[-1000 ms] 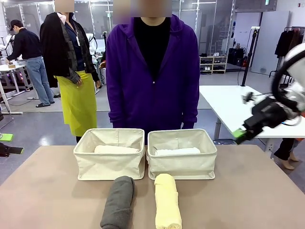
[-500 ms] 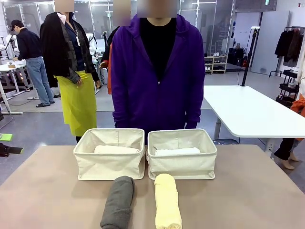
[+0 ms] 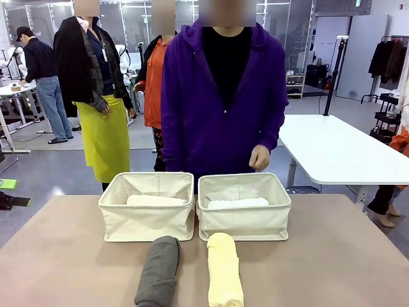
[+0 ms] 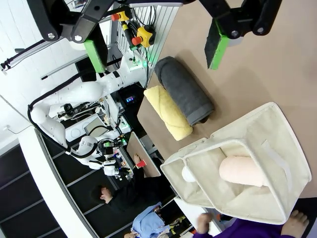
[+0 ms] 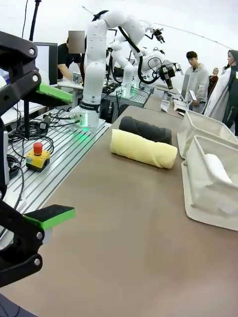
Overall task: Divide the towels into two baskets.
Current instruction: Pick up one hotel-folded towel from the bottom of the table and place it in the Fabric basket indicated by the person.
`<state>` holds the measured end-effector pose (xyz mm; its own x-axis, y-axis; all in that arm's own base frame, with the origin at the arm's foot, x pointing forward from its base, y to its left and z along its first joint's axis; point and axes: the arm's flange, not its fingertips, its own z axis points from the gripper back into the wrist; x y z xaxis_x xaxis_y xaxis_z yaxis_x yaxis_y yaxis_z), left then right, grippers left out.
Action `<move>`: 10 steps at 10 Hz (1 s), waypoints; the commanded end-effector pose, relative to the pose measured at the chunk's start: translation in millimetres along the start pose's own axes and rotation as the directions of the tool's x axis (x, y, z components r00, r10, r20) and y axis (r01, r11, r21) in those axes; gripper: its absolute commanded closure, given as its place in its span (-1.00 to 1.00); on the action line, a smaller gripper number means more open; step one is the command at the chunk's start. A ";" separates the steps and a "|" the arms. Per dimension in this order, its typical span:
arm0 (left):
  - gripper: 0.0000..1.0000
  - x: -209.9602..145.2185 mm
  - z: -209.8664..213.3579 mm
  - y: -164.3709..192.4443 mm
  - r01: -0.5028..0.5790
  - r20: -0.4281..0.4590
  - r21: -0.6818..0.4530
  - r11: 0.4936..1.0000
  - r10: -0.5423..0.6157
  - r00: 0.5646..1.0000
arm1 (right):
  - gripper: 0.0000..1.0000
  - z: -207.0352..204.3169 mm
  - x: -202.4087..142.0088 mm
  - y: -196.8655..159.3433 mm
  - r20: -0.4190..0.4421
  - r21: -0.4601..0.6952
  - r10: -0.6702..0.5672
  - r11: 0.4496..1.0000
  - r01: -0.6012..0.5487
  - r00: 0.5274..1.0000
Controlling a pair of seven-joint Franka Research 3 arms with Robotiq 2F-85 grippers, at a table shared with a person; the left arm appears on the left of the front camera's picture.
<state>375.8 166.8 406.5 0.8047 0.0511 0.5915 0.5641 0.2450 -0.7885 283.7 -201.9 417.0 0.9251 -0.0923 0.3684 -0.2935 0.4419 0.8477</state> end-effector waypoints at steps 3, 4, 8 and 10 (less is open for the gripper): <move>-1.00 1.4 1.7 -5.9 -0.017 0.000 0.002 1.000 0.017 1.000 | -1.00 -2.3 5.6 6.0 -0.001 0.003 0.017 1.000 -0.017 1.000; -1.00 1.4 1.7 -5.9 -0.017 0.000 0.002 1.000 0.017 1.000 | -1.00 -2.3 5.6 6.0 -0.001 0.003 0.017 1.000 -0.017 1.000; -1.00 1.4 1.7 -5.9 -0.017 0.000 0.002 1.000 0.017 1.000 | -1.00 -2.3 5.6 6.0 -0.001 0.003 0.017 1.000 -0.017 1.000; -1.00 1.4 1.7 -5.9 -0.017 0.000 0.002 1.000 0.017 1.000 | -1.00 -2.3 5.6 6.0 -0.001 0.003 0.017 1.000 -0.017 1.000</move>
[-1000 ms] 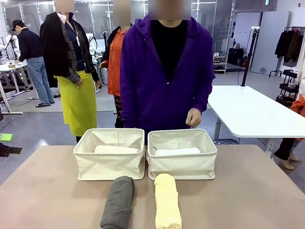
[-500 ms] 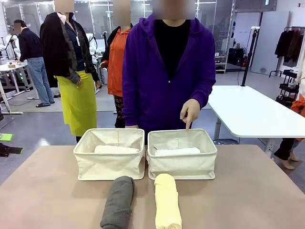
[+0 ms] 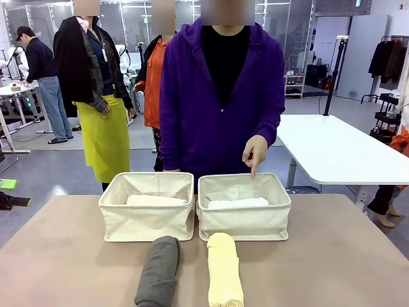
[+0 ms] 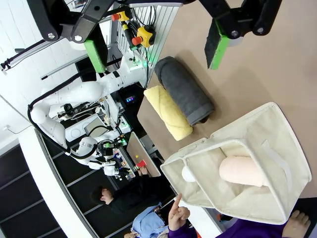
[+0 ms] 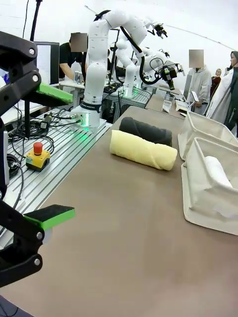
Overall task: Divide the towels into two baskets.
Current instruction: Pick up one hotel-folded towel from the bottom of the table and place it in the Fabric basket indicated by the person.
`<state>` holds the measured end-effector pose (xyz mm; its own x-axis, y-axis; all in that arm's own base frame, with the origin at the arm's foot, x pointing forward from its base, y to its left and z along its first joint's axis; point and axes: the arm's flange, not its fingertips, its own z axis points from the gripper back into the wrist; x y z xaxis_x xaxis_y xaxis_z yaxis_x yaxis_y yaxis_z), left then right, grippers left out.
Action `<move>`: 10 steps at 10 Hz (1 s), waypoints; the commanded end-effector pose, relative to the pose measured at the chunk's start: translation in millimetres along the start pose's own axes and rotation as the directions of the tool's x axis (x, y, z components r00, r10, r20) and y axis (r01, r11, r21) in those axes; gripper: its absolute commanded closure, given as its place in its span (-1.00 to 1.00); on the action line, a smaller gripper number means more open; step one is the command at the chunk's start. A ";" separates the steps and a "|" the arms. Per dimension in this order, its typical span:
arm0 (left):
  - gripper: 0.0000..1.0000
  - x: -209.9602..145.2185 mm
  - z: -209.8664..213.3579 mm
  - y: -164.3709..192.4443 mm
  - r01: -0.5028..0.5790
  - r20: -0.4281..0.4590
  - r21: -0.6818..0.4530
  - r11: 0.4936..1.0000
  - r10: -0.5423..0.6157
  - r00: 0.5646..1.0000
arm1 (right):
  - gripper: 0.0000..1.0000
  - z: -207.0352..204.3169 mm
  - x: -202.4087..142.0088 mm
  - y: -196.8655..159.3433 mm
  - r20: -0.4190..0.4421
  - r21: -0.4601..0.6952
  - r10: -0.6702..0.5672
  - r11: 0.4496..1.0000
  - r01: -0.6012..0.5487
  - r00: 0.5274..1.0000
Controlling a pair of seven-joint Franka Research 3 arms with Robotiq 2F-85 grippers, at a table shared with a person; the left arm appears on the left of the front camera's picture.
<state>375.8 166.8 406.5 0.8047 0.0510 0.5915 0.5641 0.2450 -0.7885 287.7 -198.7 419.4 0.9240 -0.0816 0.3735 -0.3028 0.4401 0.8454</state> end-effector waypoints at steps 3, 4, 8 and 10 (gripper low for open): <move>-1.00 1.4 1.7 -5.9 -0.017 0.000 0.002 1.000 0.017 1.000 | -1.00 0.6 1.4 3.7 0.006 0.000 0.007 1.000 -0.007 1.000; -1.00 1.4 1.7 -5.9 -0.017 0.000 0.002 1.000 0.017 1.000 | -1.00 0.0 0.0 0.0 0.000 0.000 0.000 1.000 0.000 1.000; -1.00 1.4 1.7 -5.9 -0.017 0.000 0.002 1.000 0.017 1.000 | -1.00 -52.4 7.5 40.9 -0.023 -0.108 -0.156 0.982 0.152 0.988; -1.00 1.4 1.7 -5.9 -0.017 0.000 0.002 1.000 0.017 1.000 | -1.00 -111.2 11.6 63.2 -0.046 -0.197 -0.177 0.966 0.164 0.983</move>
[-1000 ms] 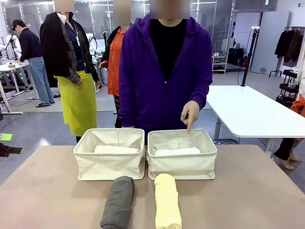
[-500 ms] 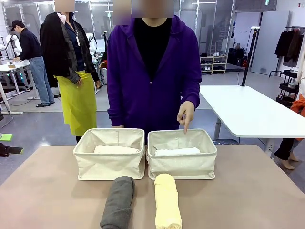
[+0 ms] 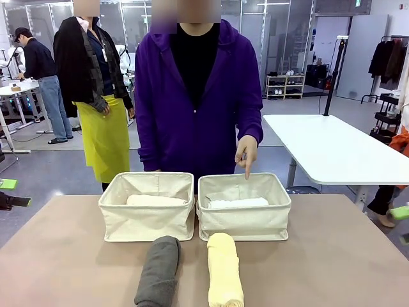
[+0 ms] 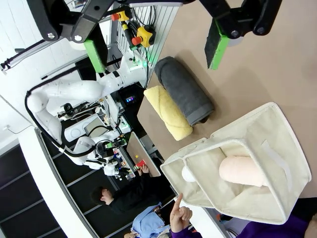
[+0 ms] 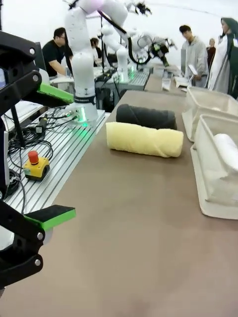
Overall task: Divide the towels into two baskets.
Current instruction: Pick up one hotel-folded towel from the bottom of the table and place it in the Fabric basket indicated by the person.
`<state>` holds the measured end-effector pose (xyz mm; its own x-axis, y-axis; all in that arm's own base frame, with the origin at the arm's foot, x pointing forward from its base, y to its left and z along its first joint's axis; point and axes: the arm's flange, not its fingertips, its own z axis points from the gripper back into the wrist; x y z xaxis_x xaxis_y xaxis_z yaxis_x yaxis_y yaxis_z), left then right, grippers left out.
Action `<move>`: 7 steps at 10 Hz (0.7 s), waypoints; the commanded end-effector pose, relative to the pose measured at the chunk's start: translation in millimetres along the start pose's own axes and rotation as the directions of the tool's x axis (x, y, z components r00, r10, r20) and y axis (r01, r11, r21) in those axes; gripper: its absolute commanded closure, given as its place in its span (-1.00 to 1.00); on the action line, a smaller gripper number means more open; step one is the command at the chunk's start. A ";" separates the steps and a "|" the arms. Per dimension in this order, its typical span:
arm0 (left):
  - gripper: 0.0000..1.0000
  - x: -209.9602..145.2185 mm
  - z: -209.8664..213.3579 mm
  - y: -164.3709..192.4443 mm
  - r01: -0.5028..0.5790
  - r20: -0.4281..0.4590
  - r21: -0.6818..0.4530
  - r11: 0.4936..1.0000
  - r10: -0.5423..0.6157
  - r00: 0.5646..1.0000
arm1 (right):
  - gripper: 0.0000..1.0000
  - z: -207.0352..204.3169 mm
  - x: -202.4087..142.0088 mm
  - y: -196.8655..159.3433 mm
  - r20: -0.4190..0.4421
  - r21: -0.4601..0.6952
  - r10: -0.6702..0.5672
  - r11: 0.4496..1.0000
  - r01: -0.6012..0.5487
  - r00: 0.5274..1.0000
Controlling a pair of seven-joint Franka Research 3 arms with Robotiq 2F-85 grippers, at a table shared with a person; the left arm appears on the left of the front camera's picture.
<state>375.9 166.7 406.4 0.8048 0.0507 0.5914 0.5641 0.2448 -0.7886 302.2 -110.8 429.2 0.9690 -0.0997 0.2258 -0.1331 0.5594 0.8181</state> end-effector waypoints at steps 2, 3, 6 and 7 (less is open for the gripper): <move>-1.00 1.4 1.9 -5.9 -0.017 0.000 0.002 1.000 0.017 1.000 | -1.00 -74.7 9.6 43.7 -0.034 -0.072 -0.038 0.997 0.035 0.999; -1.00 1.4 1.9 -5.9 -0.017 0.000 0.002 1.000 0.017 1.000 | -1.00 -104.2 9.2 55.1 -0.047 -0.108 -0.037 0.994 0.032 0.998; -1.00 1.4 1.9 -5.9 -0.017 0.000 0.002 1.000 0.017 1.000 | -1.00 -188.2 22.8 90.0 -0.124 -0.192 -0.018 0.981 -0.006 0.992; -1.00 1.4 1.9 -5.9 -0.017 0.000 0.002 1.000 0.017 1.000 | -1.00 -211.4 24.4 98.4 -0.142 -0.226 -0.021 0.974 -0.012 0.990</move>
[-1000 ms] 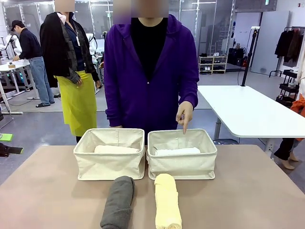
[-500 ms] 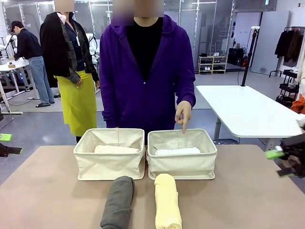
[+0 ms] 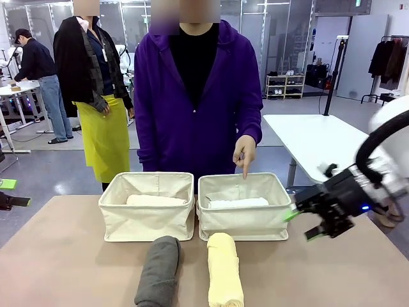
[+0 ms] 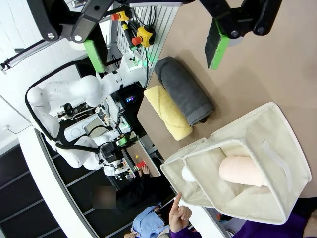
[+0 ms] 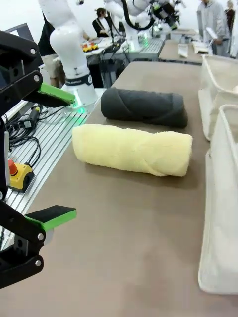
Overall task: Divide the towels into two baskets.
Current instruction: Pick up one hotel-folded towel from the bottom of the table and place it in the Fabric basket indicated by the person.
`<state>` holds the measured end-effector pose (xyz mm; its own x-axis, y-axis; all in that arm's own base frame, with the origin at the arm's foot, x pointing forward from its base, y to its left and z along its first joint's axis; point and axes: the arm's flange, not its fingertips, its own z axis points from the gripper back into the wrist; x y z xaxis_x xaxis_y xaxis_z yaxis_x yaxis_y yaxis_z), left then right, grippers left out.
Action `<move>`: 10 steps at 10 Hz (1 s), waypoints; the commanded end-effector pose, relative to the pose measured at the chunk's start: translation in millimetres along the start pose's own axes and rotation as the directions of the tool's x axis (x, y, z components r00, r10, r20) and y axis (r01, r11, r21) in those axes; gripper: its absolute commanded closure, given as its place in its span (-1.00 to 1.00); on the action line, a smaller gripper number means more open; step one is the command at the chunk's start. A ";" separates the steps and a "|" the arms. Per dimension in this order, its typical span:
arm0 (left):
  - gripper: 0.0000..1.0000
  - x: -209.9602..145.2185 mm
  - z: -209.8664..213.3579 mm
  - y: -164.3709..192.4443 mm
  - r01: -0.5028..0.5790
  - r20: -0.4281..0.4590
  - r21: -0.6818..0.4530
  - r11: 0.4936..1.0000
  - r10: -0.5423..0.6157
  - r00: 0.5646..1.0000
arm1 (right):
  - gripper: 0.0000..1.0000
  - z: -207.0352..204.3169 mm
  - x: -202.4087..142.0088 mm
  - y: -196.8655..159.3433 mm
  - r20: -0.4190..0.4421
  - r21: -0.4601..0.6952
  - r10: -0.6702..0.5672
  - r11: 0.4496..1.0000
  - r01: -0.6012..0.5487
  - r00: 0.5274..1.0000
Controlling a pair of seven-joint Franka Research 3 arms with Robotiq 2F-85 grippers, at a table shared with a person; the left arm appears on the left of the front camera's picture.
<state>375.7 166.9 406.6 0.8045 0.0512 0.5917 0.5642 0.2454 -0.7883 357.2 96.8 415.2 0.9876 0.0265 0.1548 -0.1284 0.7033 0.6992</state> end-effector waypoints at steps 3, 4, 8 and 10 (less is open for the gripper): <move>-1.00 1.4 1.6 -5.8 -0.018 0.000 0.002 1.000 0.018 1.000 | -1.00 -75.8 -3.5 31.9 0.025 -0.128 -0.062 0.990 0.065 0.998; -1.00 1.4 1.6 -5.8 -0.018 0.000 0.002 1.000 0.018 1.000 | -1.00 -88.0 -4.5 36.6 0.052 -0.148 -0.056 0.987 0.064 0.997; -1.00 1.4 1.6 -5.8 -0.018 0.000 0.002 1.000 0.018 1.000 | -1.00 -136.6 4.4 52.9 0.050 -0.194 -0.072 0.978 0.080 0.996; -1.00 1.4 1.6 -5.8 -0.018 0.000 0.002 1.000 0.018 1.000 | -1.00 -156.9 9.2 56.3 0.048 -0.211 -0.072 0.974 0.080 0.996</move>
<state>375.7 166.9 406.6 0.8045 0.0511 0.5917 0.5642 0.2454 -0.7883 367.3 232.4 352.2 0.9903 -0.0210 0.1373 -0.0600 0.8268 0.5593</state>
